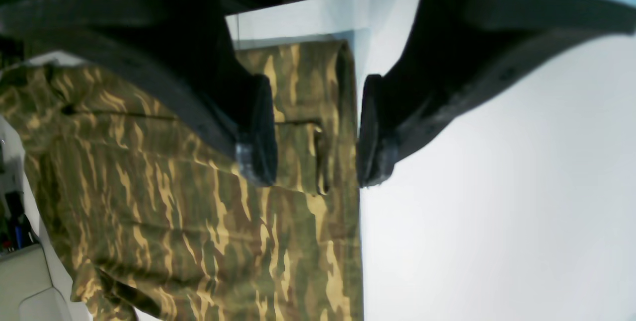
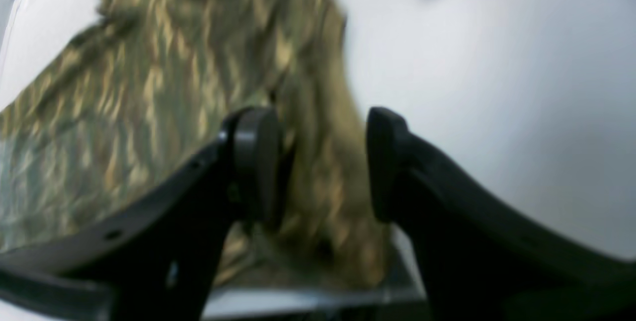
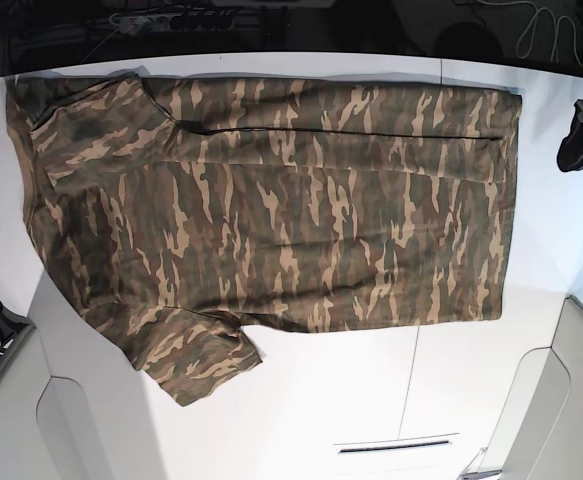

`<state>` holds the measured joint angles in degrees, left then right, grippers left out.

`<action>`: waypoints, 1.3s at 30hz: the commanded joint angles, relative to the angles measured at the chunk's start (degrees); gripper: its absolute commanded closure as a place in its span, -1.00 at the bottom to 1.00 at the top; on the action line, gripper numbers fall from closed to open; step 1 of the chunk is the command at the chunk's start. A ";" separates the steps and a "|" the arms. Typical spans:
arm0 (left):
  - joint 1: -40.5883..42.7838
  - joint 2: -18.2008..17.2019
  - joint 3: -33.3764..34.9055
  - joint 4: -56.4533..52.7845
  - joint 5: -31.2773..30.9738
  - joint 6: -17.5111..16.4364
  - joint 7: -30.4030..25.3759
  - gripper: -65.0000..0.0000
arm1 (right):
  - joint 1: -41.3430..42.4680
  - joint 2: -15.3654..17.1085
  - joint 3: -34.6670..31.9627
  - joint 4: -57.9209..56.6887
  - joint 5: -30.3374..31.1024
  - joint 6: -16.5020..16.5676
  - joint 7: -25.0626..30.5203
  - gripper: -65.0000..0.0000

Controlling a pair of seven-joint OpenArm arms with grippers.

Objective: Fold the T-shirt properly
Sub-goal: 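Release the shirt and reposition both grippers at the hem corners, then grasp the hem corners with both grippers and fold the hem over the body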

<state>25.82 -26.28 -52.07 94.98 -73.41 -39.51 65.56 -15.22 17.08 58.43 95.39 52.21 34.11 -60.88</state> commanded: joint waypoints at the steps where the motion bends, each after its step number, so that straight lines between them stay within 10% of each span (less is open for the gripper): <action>1: -0.48 -2.05 -0.50 0.96 -1.57 -0.49 -1.55 0.08 | 1.55 2.01 0.31 0.98 0.61 0.15 2.03 0.11; 12: -12.07 -6.73 1.84 0.96 6.40 -0.49 -6.91 0.08 | 14.23 6.27 -8.52 0.70 -8.41 -1.14 8.22 0.11; 21: -21.16 -9.97 16.57 -1.68 22.97 -0.49 -17.22 -0.11 | 28.35 6.25 -22.82 -11.13 -17.75 -2.03 13.73 0.11; 39: -49.51 -10.03 36.15 -49.16 35.39 -0.49 -27.69 -0.11 | 43.30 6.25 -28.72 -49.07 -32.79 -2.03 34.71 0.10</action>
<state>-22.15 -34.96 -15.66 44.93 -36.97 -39.48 39.18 26.52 22.20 29.58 45.47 18.79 31.97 -27.49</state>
